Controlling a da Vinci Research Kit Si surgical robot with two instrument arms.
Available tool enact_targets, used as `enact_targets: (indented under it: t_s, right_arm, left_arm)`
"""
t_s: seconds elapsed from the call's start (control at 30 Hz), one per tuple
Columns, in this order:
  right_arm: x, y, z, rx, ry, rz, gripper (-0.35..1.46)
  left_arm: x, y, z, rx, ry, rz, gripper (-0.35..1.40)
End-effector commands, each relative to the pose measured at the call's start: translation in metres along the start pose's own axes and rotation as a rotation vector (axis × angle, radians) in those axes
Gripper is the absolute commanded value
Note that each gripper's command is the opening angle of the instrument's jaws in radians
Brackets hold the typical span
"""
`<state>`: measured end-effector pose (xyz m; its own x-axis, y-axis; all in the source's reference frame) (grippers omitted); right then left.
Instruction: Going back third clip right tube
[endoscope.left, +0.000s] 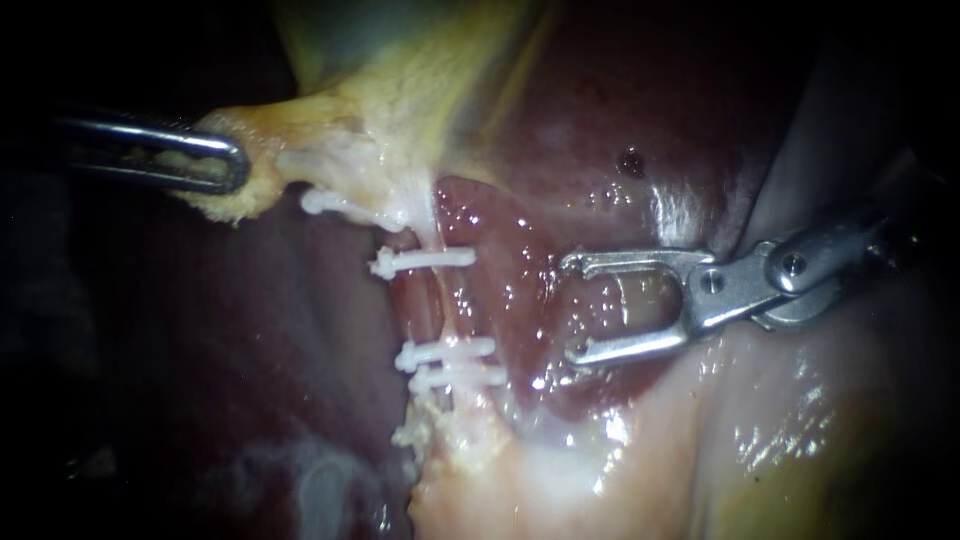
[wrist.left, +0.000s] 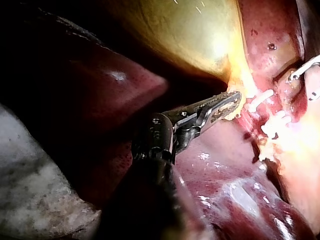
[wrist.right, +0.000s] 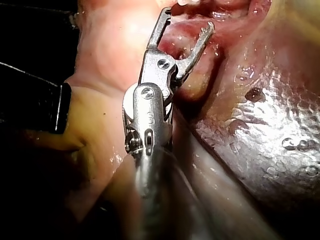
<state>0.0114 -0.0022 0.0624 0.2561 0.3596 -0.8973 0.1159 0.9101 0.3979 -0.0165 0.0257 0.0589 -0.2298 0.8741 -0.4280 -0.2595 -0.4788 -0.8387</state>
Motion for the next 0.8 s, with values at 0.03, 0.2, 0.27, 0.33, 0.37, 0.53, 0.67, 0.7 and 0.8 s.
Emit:
enact_targets:
  t_s: [0.03, 0.2, 0.27, 0.33, 0.37, 0.53, 0.67, 0.7, 0.8]
  right_arm:
    - [0.0, 0.0, 0.0, 0.001, 0.0, 0.0, 0.5]
    - [0.0, 0.0, -0.0002, 0.001, 0.0, 0.0, 0.5]
    - [0.0, 0.0001, -0.0002, 0.001, 0.0, 0.0, 0.5]
    - [0.0, 0.0001, -0.0002, 0.001, 0.0, 0.0, 0.5]
    - [0.0, 0.0002, -0.0002, 0.001, 0.0, 0.0, 0.5]
    - [-0.0001, 0.0003, -0.0001, 0.0, -0.001, 0.0, 0.5]
    - [0.0, 0.0003, -0.0001, -0.001, -0.001, 0.001, 0.5]
    - [0.0, 0.0003, -0.0001, -0.001, -0.001, 0.001, 0.5]
    - [0.0, 0.0003, -0.0001, -0.001, -0.001, 0.001, 0.5]
  left_arm:
    - [-0.0001, -0.0002, 0.0003, 0.001, 0.0, 0.015, -0.35]
    - [-0.001, -0.0014, 0.0018, -0.004, -0.003, 0.057, -0.35]
    - [-0.0012, -0.002, 0.0026, -0.007, -0.004, 0.089, -0.35]
    - [-0.0013, -0.0025, 0.0034, -0.01, -0.006, 0.102, -0.35]
    - [-0.0012, -0.0028, 0.0039, -0.007, -0.005, 0.103, -0.35]
    - [-0.0014, -0.0036, 0.006, -0.01, -0.006, 0.117, -0.35]
    - [-0.0017, -0.004, 0.0072, -0.012, -0.008, 0.12, -0.35]
    - [-0.0018, -0.0041, 0.0075, -0.013, -0.009, 0.121, -0.35]
    - [-0.002, -0.0044, 0.0079, -0.015, -0.011, 0.123, -0.35]
